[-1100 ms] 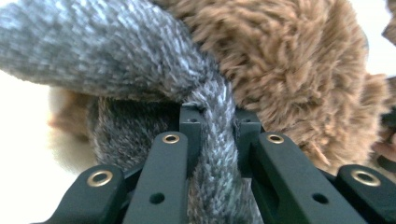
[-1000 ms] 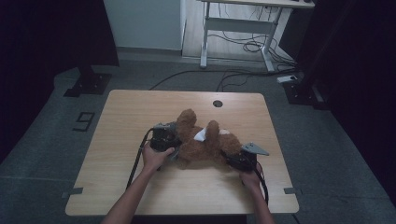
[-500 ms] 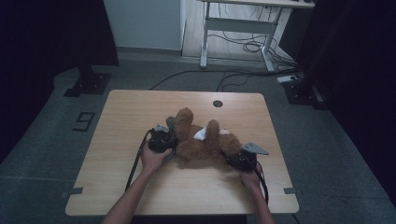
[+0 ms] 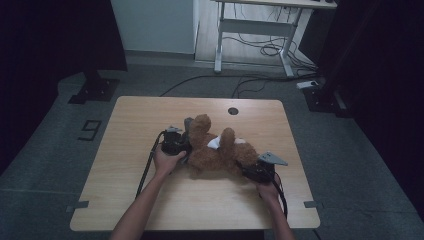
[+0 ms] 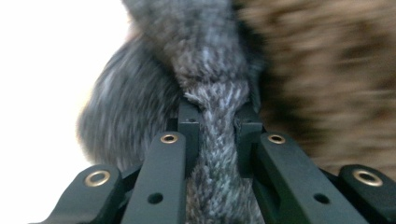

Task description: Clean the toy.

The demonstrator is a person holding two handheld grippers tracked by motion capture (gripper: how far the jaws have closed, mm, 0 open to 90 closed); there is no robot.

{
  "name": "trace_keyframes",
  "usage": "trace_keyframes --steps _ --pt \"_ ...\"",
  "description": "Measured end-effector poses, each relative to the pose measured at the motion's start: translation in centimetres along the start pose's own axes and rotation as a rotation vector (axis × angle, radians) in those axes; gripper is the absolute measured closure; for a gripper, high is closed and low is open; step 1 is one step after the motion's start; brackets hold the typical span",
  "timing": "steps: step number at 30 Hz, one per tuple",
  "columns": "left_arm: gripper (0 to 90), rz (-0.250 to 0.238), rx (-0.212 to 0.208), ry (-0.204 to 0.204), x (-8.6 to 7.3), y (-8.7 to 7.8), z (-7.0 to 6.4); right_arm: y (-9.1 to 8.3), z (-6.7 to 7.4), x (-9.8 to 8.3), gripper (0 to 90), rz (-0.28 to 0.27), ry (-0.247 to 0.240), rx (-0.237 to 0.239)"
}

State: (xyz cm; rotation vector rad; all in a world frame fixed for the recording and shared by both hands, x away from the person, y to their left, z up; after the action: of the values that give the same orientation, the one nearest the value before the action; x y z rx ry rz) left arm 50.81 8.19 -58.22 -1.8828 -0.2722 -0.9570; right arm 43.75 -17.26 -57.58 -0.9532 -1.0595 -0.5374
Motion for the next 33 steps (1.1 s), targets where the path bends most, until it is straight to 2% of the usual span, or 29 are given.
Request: trace_keyframes --steps 1,2,3,4,5,6,8,11,12,13,17,20,23,26,32,33 --pt "77.2 0.018 0.032 -0.006 -0.4 0.1 0.7 0.0 0.0 0.0 38.3 0.0 -0.001 0.0" --pt "77.2 0.038 0.048 -0.039 -0.9 0.1 1.6 0.0 0.0 0.0 38.3 0.0 -0.002 0.0" --pt "77.2 0.055 0.073 -0.055 -1.4 0.0 2.5 0.0 0.0 0.0 38.3 0.0 -0.004 -0.001" --pt "77.3 0.053 0.078 -0.073 -1.6 -0.2 3.2 0.0 0.0 0.0 38.3 0.001 -0.006 -0.001" --pt "77.4 0.039 0.062 -0.101 -1.7 -0.6 3.5 -0.1 -0.1 0.0 38.3 0.001 -0.005 -0.001" --pt "77.5 0.03 0.052 -0.11 -1.8 -0.9 3.7 -0.1 -0.1 0.0 38.3 0.002 -0.005 0.0" --pt "77.6 0.019 0.043 -0.081 -1.7 -1.5 3.6 0.0 -0.1 0.0 38.3 0.001 -0.006 0.0" --pt "77.6 -0.024 -0.006 -0.053 -1.0 -2.4 2.4 0.0 -0.1 0.0 38.3 0.003 -0.005 0.0" --pt "77.7 -0.045 -0.036 -0.051 -0.6 -2.7 1.7 0.0 -0.1 0.0 38.3 0.003 -0.005 0.0" --pt "77.7 -0.071 -0.092 -0.052 0.0 -3.1 0.4 0.0 -0.1 0.0 38.3 0.005 -0.006 -0.001" --pt "77.8 -0.113 -0.219 -0.046 1.2 -3.8 -2.9 -0.1 -0.1 0.0 38.3 0.003 -0.007 -0.002" --pt "77.9 -0.102 -0.253 -0.043 0.9 -3.7 -4.2 -0.1 -0.3 -0.1 38.5 0.005 -0.007 -0.004" --pt "78.1 -0.084 -0.275 -0.064 0.0 -3.5 -4.1 -0.1 -0.4 -0.1 38.5 0.005 -0.01 -0.007" --pt "78.3 -0.041 -0.264 -0.067 -1.7 -3.3 -3.6 0.0 -0.2 0.0 38.7 0.009 -0.014 -0.021" --pt "78.3 0.029 -0.196 0.003 -4.0 -3.8 -3.3 0.0 -0.2 0.0 38.8 0.013 -0.014 -0.028" --pt "78.3 0.026 -0.192 -0.005 -3.9 -4.3 -3.2 0.0 -0.2 0.0 38.8 0.013 -0.013 -0.028"
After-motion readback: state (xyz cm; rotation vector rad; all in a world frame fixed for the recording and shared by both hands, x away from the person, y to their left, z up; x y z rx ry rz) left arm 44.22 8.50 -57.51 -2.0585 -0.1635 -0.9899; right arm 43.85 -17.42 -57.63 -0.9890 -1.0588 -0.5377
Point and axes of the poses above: each handheld gripper's, and its own axes: y roughly forward along the jaws, x roughly out of its top, z roughly to its left, the point moved 9 cm from there along y, roughly forward along the jaws, and after that the axes turned 2 degrees about -x, right-handed, at the moved point
